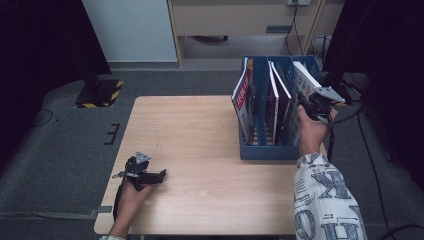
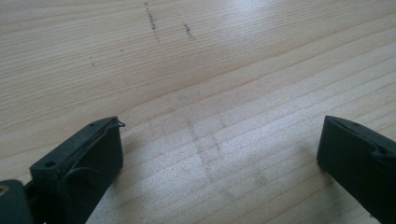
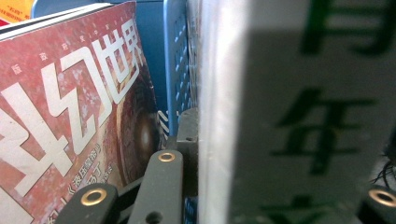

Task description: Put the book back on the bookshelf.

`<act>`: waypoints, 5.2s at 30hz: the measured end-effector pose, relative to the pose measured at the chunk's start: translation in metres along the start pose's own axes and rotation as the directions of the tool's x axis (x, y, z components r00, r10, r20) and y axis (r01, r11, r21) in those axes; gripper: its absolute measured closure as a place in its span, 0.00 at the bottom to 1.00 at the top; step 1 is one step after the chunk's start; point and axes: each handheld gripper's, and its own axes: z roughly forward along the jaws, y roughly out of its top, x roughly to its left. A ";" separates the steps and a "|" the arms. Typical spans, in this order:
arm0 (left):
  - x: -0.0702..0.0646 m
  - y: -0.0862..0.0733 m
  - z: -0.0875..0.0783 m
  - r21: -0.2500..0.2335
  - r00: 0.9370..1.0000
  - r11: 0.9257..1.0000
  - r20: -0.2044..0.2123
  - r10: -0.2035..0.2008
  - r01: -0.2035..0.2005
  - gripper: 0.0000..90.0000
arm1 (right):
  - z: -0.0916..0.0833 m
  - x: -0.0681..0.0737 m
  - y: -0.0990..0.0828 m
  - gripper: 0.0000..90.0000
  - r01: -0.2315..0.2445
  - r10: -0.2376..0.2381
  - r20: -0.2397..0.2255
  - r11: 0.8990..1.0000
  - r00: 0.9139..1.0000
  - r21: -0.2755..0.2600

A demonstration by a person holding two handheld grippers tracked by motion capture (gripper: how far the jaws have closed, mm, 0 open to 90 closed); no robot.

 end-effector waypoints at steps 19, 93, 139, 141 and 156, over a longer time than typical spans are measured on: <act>0.000 0.000 0.000 0.000 1.000 1.000 0.000 0.000 0.000 0.00 | -0.002 0.000 0.004 0.81 0.058 -0.057 -0.027 0.998 0.998 0.013; 0.000 0.000 0.000 0.000 1.000 1.000 0.004 0.003 -0.003 0.00 | 0.006 -0.003 -0.008 0.82 0.054 -0.053 0.014 0.995 0.998 -0.084; 0.000 0.000 0.000 0.000 1.000 1.000 0.003 0.001 -0.001 0.00 | -0.044 0.000 -0.022 0.29 0.081 -0.083 -0.064 0.996 0.995 -0.028; 0.000 0.000 0.000 -0.001 1.000 1.000 0.003 0.001 -0.001 0.00 | -0.046 0.001 -0.021 0.27 0.074 -0.075 -0.070 0.997 0.995 -0.021; 0.000 0.000 0.000 0.000 1.000 1.000 0.003 0.001 -0.001 0.00 | -0.058 0.004 -0.023 0.19 0.100 -0.096 -0.073 0.994 0.993 0.047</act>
